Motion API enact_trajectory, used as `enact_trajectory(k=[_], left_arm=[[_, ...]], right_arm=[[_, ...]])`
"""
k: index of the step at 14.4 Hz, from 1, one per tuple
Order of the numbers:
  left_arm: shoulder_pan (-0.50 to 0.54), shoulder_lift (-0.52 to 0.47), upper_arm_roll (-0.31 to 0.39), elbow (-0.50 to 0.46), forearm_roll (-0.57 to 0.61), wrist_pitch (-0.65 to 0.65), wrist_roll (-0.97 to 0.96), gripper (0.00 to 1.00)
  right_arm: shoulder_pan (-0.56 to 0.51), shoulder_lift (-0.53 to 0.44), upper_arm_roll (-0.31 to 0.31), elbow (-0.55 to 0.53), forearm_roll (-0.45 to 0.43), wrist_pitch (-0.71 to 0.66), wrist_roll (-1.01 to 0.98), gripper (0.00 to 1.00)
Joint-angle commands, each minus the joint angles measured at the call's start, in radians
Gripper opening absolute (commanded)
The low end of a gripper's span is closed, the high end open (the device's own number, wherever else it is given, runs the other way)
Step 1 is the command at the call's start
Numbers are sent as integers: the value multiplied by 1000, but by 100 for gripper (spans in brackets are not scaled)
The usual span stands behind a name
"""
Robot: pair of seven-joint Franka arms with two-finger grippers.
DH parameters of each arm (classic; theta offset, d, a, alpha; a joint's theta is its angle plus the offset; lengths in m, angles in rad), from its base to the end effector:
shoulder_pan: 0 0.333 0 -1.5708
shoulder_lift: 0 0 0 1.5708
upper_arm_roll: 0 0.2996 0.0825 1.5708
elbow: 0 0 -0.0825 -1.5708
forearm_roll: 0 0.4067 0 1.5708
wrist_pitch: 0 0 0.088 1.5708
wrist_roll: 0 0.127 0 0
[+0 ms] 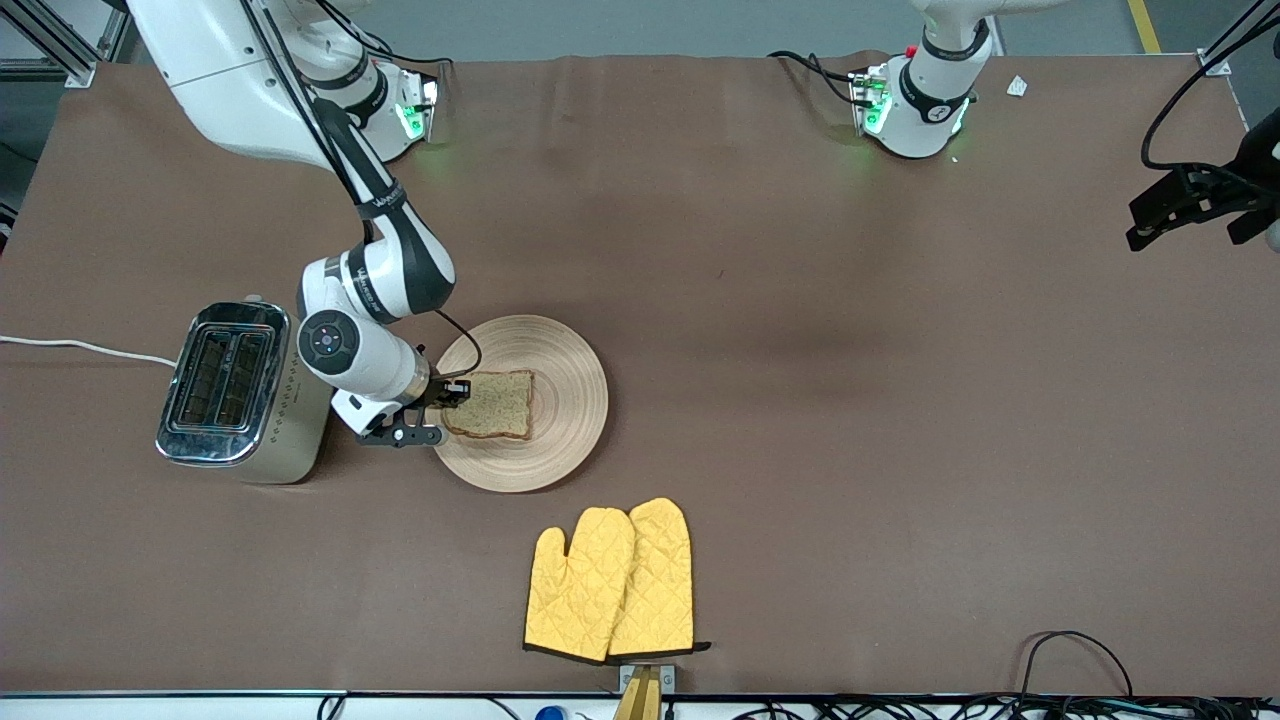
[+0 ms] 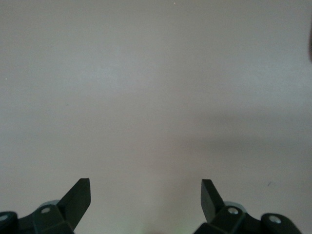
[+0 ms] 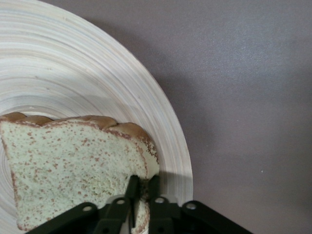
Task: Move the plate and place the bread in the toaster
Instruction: 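Lift the bread with the right gripper and carry it over the toaster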
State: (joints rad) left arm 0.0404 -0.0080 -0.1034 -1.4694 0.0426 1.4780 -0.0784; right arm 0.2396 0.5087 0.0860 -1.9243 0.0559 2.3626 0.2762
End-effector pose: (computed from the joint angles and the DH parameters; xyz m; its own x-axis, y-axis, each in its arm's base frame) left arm 0.5647 -0.0301 0.6342 0.9996 0.0193 0.0200 0.0201 -0.9989 -0.0417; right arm 0.5911 0.2013 0.1677 0.9960 0.0014 -0.0897 -0.0037 -0.9984 -0.0558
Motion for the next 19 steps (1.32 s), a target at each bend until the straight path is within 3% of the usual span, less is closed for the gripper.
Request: enact_trajectory(k=[1,7,13,16,19], left_arm=[[-4,-12,4,-5,-27,10,14,100],[2,-9,4,0,-63,36,12,100],[2,-1,7,-2,-50,41,8,100],[3,0,7,-3,-47,41,8,100],[6,-3,8,-2,-49,35,8,100]], right_arm=[[9,1,-5,-12,-13,18,17,0],[7,-22,-5,-2,-11,-23,15,0],[0,-199,-6,96,-13,-294,34,0],[0,-288,-3,142,-158,-423,38,0],[-10,-363,-8,185,-195,-552,28,0]])
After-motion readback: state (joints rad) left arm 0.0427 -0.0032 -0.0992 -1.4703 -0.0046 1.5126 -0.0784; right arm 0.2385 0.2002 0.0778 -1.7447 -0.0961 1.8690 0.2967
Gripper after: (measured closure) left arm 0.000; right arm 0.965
